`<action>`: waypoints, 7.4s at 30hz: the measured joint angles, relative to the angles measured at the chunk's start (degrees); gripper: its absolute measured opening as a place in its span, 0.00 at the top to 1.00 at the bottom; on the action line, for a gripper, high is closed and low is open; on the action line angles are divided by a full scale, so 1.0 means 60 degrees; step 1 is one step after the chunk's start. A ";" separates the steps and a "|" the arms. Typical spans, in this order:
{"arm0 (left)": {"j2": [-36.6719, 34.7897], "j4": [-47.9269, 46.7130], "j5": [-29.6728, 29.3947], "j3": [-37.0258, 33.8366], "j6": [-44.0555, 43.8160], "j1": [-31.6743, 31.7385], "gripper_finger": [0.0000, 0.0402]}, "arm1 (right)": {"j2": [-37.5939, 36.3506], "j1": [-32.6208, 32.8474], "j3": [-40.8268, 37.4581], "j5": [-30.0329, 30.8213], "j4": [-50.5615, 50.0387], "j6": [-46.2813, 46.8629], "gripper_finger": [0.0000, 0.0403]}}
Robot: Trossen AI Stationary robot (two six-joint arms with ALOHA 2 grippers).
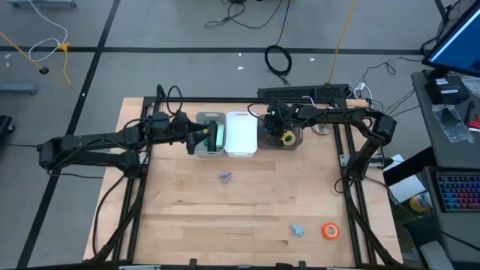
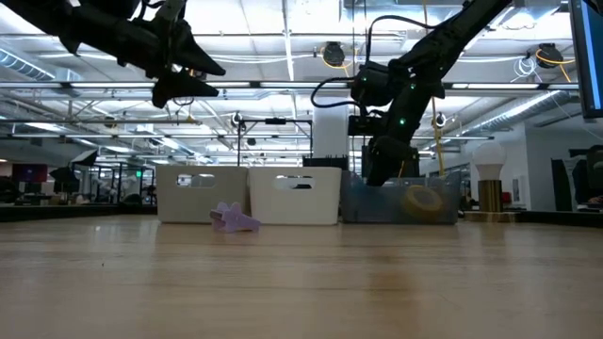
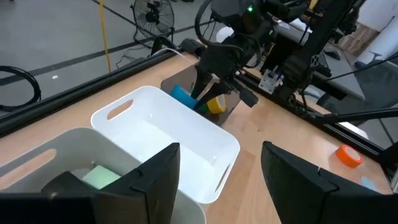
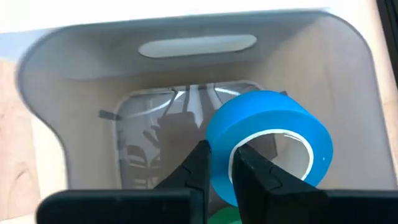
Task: Pick and place Stapler, Stapler remover, tape
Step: Put the blue tape into the black bin, then put the orange tape into the black bin
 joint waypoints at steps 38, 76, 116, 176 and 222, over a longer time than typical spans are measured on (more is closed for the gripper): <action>0.0000 -0.0404 -0.0002 0.0003 0.0410 -0.0002 0.44 | -0.1910 0.0190 0.0007 0.0047 -0.0408 0.1098 0.63; -0.2007 0.0982 0.0147 -0.1711 0.1478 -0.3163 0.44 | -0.5324 1.0451 -0.0004 0.0044 -0.5724 0.9495 0.67; -0.5340 0.0909 0.0153 -0.4106 0.0937 -0.3217 0.44 | -0.3606 1.3519 -0.3818 -0.1712 -0.2000 1.4167 0.67; -0.5329 0.1047 -0.0015 -0.4102 0.0483 -0.3215 0.44 | -0.6604 0.7429 -0.4637 0.4106 0.5084 0.8904 0.92; -0.5311 0.1699 -0.0195 -0.4102 0.0200 -0.3180 0.44 | -0.1737 0.0364 -0.3406 0.1508 0.4315 0.4061 0.92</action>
